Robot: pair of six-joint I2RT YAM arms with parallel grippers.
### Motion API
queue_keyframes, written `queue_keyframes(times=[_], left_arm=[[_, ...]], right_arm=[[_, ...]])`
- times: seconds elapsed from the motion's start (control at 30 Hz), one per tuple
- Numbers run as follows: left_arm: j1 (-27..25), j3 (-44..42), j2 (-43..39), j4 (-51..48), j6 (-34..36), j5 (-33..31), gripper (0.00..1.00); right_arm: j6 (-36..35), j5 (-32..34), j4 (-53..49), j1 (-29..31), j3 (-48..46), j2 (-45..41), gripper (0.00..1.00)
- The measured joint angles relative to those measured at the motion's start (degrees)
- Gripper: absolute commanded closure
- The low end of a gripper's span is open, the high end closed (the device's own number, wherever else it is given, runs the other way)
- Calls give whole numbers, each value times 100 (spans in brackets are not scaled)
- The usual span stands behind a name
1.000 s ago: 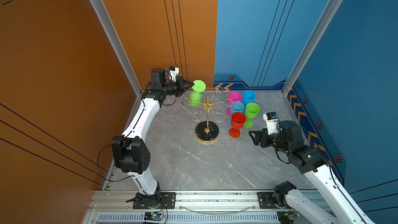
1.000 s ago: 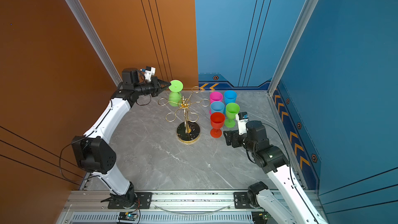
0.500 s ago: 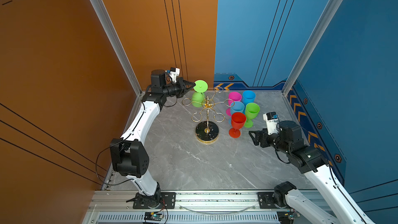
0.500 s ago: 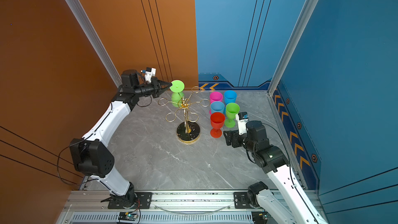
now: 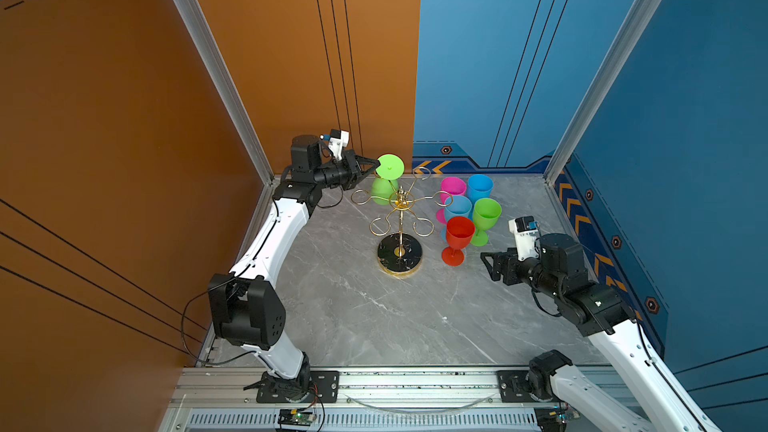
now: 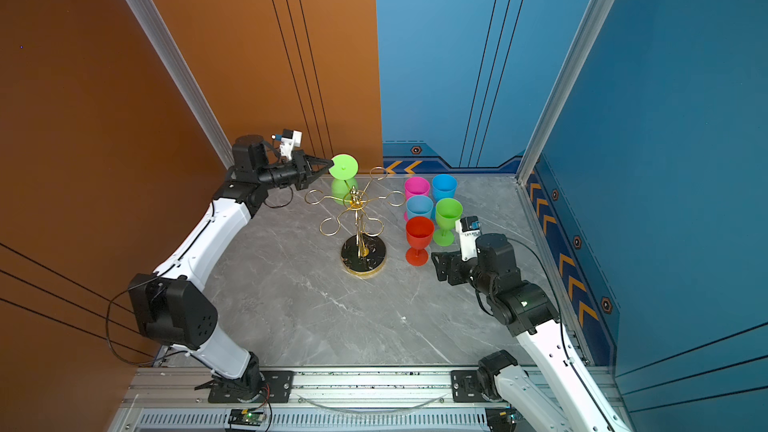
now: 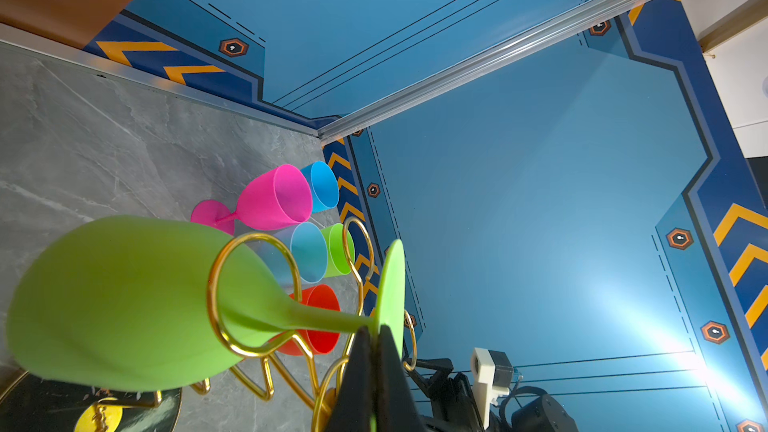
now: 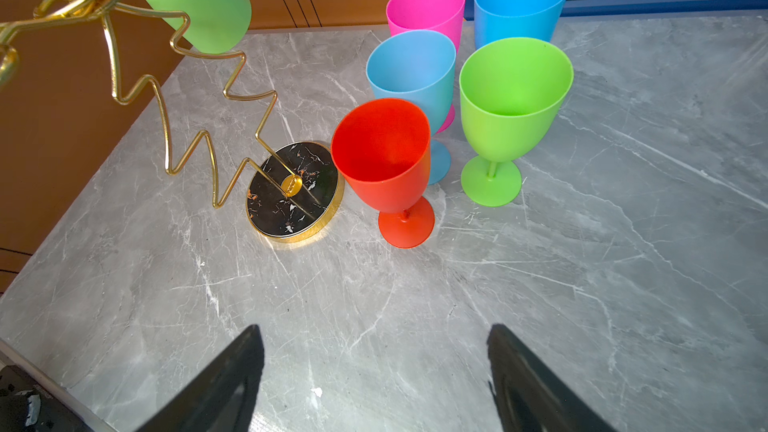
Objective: Take the wine glass off the wine glass rack
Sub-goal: 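Lift the green glass up off its rack hook with the left gripper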
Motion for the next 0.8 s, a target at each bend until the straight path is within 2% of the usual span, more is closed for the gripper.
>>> queue_keyframes(times=[0.6, 0.8], left_arm=[[-133, 136, 267, -4, -105, 214, 100], [-133, 597, 586, 0, -192, 337, 100]], right_arm=[[26, 0, 0, -4, -70, -109, 15], [31, 0, 0, -4, -72, -133, 14]])
